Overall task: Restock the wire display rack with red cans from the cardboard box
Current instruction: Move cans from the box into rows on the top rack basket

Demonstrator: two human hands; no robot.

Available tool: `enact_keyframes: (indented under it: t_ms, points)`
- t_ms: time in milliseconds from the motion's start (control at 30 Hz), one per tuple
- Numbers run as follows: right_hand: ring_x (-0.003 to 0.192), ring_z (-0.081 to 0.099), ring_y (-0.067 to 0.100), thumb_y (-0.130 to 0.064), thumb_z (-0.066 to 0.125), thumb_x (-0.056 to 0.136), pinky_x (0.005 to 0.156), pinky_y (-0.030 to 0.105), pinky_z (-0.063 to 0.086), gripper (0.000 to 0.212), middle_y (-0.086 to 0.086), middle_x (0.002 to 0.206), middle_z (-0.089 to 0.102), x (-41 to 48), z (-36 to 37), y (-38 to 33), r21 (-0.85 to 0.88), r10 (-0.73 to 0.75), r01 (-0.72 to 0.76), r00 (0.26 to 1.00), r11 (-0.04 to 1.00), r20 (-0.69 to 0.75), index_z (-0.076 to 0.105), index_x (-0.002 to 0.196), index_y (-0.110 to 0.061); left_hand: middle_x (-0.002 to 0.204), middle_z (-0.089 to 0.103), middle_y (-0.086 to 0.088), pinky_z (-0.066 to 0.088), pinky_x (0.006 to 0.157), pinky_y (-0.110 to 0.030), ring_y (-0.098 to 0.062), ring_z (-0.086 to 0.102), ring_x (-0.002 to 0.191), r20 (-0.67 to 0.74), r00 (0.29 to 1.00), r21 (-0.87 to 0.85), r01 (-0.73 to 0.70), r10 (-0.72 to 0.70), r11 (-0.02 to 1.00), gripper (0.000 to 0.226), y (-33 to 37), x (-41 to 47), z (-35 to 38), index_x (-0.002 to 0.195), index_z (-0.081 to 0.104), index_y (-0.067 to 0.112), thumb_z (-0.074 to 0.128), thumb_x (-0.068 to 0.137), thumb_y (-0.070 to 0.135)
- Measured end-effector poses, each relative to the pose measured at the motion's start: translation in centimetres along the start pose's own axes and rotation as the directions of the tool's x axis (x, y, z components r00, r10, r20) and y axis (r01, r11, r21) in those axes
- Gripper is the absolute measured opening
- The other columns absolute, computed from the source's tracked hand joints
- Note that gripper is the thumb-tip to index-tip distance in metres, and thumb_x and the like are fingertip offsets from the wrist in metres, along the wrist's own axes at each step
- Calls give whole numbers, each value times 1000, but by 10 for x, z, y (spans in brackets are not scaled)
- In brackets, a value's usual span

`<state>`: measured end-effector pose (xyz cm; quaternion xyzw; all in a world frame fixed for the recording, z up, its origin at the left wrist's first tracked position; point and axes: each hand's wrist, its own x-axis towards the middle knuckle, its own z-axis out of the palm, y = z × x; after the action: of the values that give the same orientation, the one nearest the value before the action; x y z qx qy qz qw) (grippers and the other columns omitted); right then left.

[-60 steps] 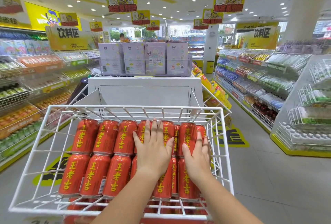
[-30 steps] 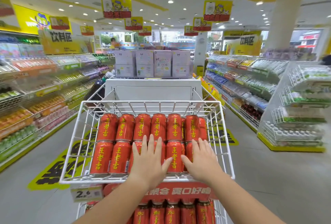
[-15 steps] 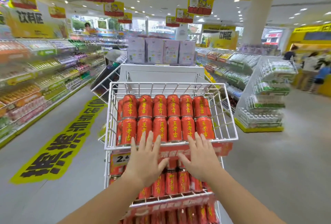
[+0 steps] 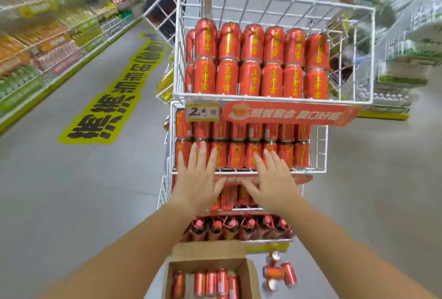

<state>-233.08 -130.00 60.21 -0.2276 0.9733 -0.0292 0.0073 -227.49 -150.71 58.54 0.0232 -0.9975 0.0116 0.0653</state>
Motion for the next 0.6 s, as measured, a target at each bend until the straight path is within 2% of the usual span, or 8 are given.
enact_keyframes:
  t_ms: [167, 333, 433, 600]
  points:
    - [154, 5, 33, -67, 18, 91, 124, 48, 9, 87, 16, 166, 9, -17, 83, 4, -17, -41, 43, 993, 999, 112, 17, 159, -14, 167, 14, -22, 20, 117, -66, -41, 11, 155, 126, 991, -12, 43, -41, 999, 88, 9, -40, 80, 162, 16, 10, 6, 94, 65]
    - [154, -2, 31, -66, 26, 95, 125, 47, 4, 84, 14, 167, 0, -38, 184, 16, -15, -51, 59, 946, 998, 320, 7, 160, -16, 168, 11, -22, 18, 119, -65, -40, 8, 155, 269, 960, 11, 72, -72, 997, 93, 20, -74, 168, 162, 12, 11, 3, 90, 69]
    - [154, 4, 33, -69, 13, 84, 124, 48, 8, 93, 16, 167, 7, -54, 248, 24, 2, -59, 63, 923, 998, 381, 11, 160, -15, 167, 13, -22, 20, 119, -64, -41, 10, 155, 350, 933, -3, 90, -83, 996, 95, 28, -94, 227, 162, 14, 12, 4, 87, 69]
    - [154, 1, 32, -63, 33, 96, 123, 46, 4, 84, 17, 166, 6, -79, 349, 37, 21, -55, 51, 859, 998, 509, 12, 160, -13, 167, 17, -22, 21, 119, -64, -41, 15, 153, 444, 892, 3, 93, -85, 996, 91, 43, -126, 331, 161, 22, 11, 17, 90, 69]
